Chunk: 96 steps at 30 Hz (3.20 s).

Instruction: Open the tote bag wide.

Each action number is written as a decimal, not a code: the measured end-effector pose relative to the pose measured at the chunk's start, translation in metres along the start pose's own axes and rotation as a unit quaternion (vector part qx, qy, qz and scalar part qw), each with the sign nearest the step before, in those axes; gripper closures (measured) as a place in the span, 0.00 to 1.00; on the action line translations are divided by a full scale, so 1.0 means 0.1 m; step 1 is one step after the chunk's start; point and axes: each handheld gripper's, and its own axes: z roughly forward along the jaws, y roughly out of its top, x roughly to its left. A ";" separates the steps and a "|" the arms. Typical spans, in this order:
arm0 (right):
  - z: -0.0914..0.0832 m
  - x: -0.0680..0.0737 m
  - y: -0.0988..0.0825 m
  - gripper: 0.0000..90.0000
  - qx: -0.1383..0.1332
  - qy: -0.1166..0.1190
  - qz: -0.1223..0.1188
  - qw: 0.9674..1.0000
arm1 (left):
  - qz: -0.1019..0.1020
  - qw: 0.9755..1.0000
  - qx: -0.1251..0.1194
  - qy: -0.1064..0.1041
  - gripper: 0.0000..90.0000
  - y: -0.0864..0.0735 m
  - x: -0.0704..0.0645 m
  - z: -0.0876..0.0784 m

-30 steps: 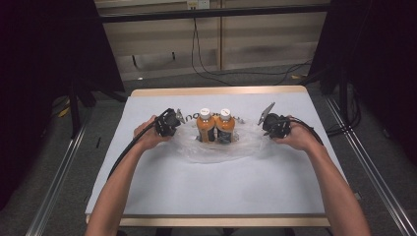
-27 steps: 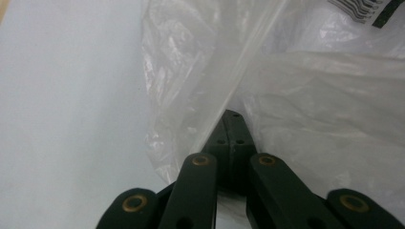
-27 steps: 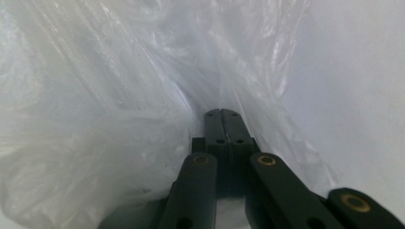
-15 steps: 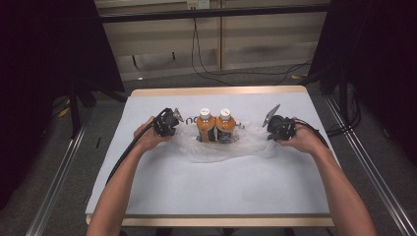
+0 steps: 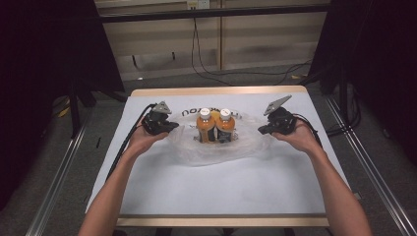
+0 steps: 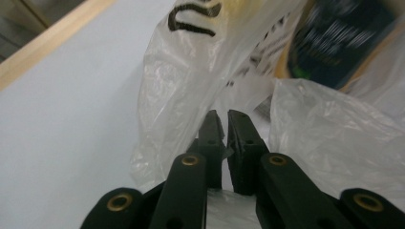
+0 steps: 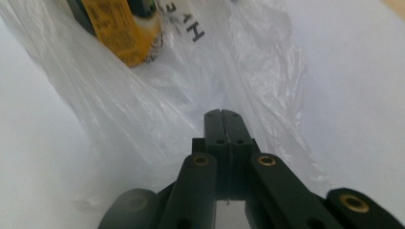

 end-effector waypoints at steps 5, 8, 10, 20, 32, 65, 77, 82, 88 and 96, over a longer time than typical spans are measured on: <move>-0.08 0.03 0.04 1.00 -0.039 0.014 0.010 0.999 | -0.019 0.999 -0.035 -0.025 0.92 0.02 0.02 -0.10; -0.10 0.04 0.06 1.00 -0.055 0.021 0.012 0.998 | -0.033 0.997 -0.054 -0.035 0.91 0.01 0.04 -0.10; -0.11 0.05 0.10 1.00 -0.069 0.024 0.018 0.997 | -0.063 0.992 -0.087 -0.062 0.91 0.00 0.07 -0.09; 0.16 0.17 0.24 1.00 -0.054 0.029 0.015 0.998 | -0.020 0.999 -0.009 -0.031 0.99 -0.01 -0.07 0.20; 0.55 0.11 0.06 1.00 0.072 -0.039 -0.002 0.997 | -0.017 0.998 0.050 -0.041 1.00 -0.24 -0.06 0.54; 0.08 0.12 -0.28 1.00 0.018 -0.041 0.002 0.999 | -0.100 0.984 -0.124 -0.084 0.96 -0.15 0.09 0.08; -0.02 0.23 -0.06 1.00 -0.057 -0.022 0.008 0.998 | -0.086 0.975 -0.185 -0.085 0.81 0.16 -0.07 -0.14; -0.01 0.28 0.04 1.00 -0.071 -0.009 -0.002 0.997 | -0.099 0.963 -0.229 -0.102 0.76 0.27 -0.06 -0.33; 0.01 0.32 0.11 1.00 -0.074 -0.008 -0.007 0.997 | -0.080 0.970 -0.213 -0.090 0.84 0.25 -0.12 -0.34; 0.02 0.22 0.24 1.00 -0.049 -0.002 -0.011 0.999 | 0.072 0.996 -0.040 -0.033 1.00 0.37 -0.81 -0.11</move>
